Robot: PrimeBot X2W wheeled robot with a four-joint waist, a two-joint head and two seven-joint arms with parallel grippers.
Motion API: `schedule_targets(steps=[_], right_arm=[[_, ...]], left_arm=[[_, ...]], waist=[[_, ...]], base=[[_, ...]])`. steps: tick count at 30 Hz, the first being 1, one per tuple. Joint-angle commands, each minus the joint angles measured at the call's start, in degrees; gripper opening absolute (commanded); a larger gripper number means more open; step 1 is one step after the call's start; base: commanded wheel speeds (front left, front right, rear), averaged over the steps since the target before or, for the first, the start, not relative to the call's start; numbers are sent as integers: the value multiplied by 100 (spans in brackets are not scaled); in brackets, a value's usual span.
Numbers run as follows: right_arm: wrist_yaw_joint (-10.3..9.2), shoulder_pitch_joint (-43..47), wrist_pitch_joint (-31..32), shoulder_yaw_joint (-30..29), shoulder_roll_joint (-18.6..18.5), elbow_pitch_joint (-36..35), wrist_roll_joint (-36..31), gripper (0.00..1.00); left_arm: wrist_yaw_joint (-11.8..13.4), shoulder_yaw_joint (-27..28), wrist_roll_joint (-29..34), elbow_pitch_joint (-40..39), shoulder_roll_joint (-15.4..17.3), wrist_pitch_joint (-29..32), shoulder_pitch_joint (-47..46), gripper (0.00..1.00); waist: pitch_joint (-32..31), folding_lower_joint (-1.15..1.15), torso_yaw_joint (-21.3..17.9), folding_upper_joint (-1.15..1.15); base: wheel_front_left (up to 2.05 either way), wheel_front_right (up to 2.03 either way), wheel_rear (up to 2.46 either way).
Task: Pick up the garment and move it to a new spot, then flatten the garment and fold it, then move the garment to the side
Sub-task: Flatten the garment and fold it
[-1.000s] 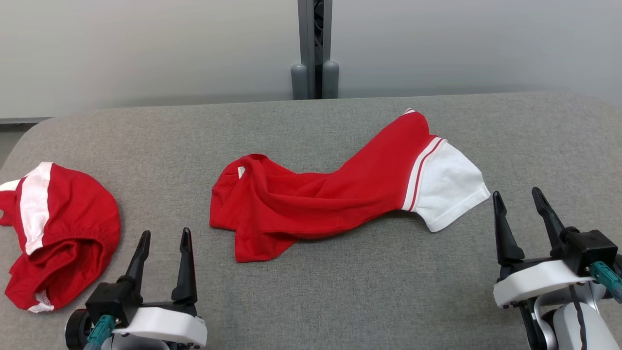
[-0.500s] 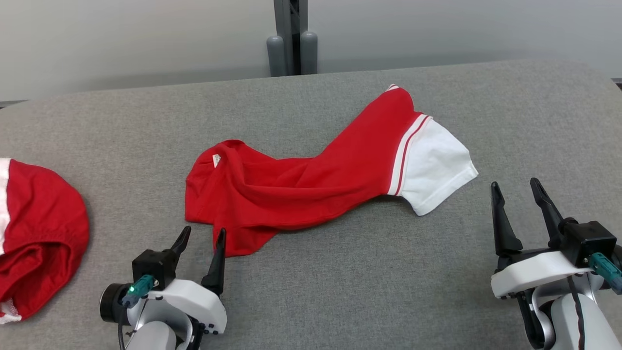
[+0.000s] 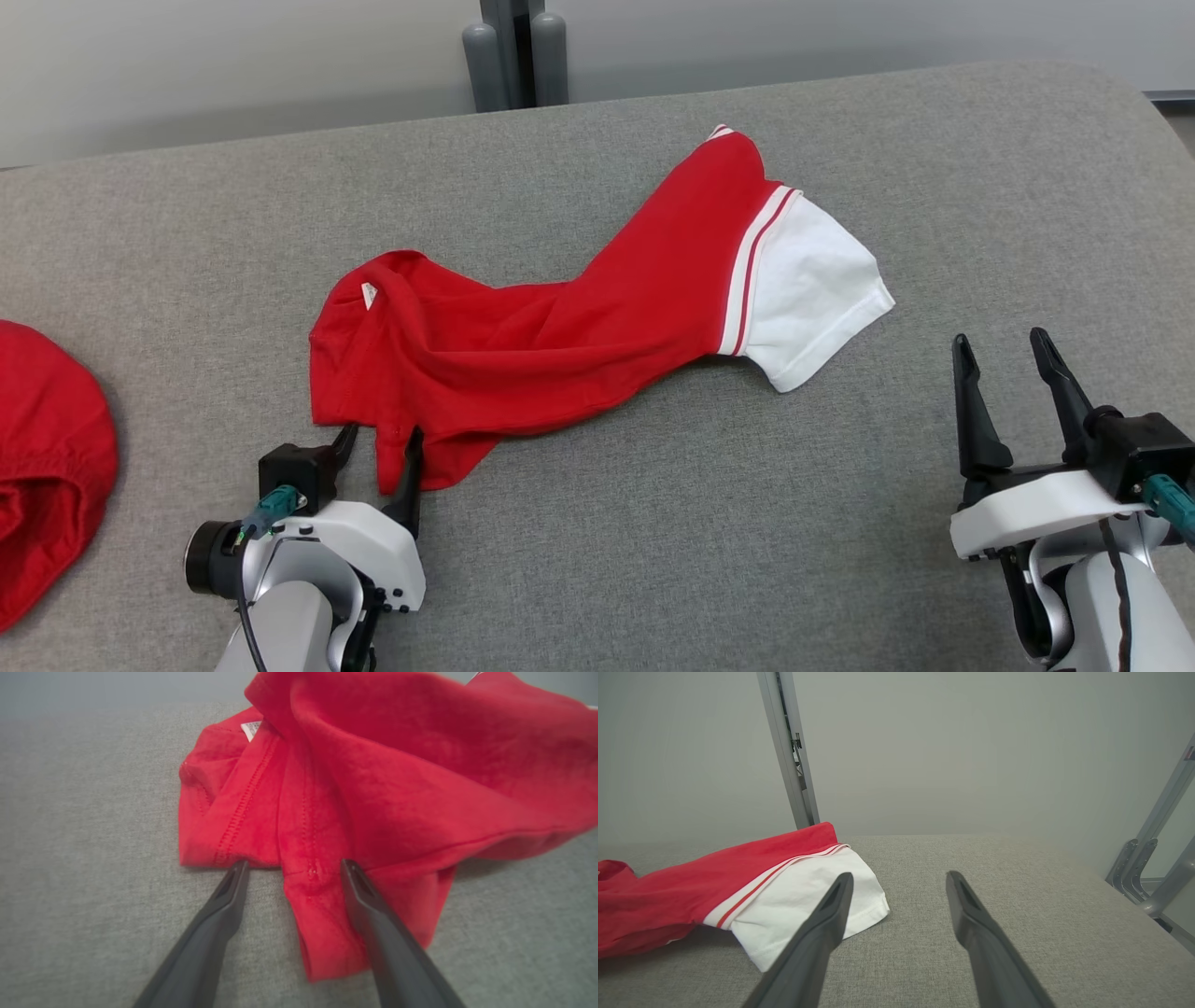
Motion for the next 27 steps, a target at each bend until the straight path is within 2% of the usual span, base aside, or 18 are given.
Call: schedule_targets(steps=[1,2,3,4,5,6,7,8,9,10,20,27], right_arm=[[1,-58,-15,-25,-18,5,-12,100],[1,-64,-15,-35,-17,13,-19,100],[1,-68,-15,-44,-16,22,-29,100],[1,-66,-15,-50,-16,32,-40,100],[1,-69,-15,-59,-16,44,-48,100],[1,-75,-15,-64,-15,55,-55,100],[1,-79,-15,-66,-16,63,-52,100],[1,-81,-15,-63,-15,69,-49,100],[1,-84,-15,-59,-16,76,-44,100],[1,-90,-15,-54,-17,82,-40,100],[1,-21,-15,-92,-19,145,-64,100],[1,-95,-15,-339,-74,570,-19,100]], left_arm=[[-29,-4,-29,44,26,-39,-131,100],[-34,-23,-40,86,21,-48,-138,100],[-45,-42,-45,128,18,-59,-143,82],[-49,-59,-58,164,17,-68,-157,51],[-47,-75,-67,185,15,-88,-181,53],[-46,-93,-72,206,9,-95,-201,62],[-61,-116,-86,226,3,-116,-214,60],[-85,-140,-101,243,-3,-131,-214,40],[-93,-162,-102,263,-6,-136,-216,14],[-107,-181,-116,278,-9,-147,-221,0],[-136,-163,-260,75,-25,-319,-123,0],[-249,-130,-328,-726,-32,-375,238,0]], waist=[[1,0,11,0],[-2,0,20,0],[-7,0,32,0],[-14,0,44,0],[-19,0,59,0],[-25,0,75,0],[-30,0,91,0],[-38,0,106,0],[-44,0,119,0],[-50,0,131,0],[-187,0,248,0],[-300,0,501,0]], base=[[0,0,0],[0,0,0],[0,0,0],[0,0,0],[0,0,0],[0,0,0],[0,0,0],[0,0,0],[0,0,0],[0,0,0],[0,0,0],[0,0,0]])
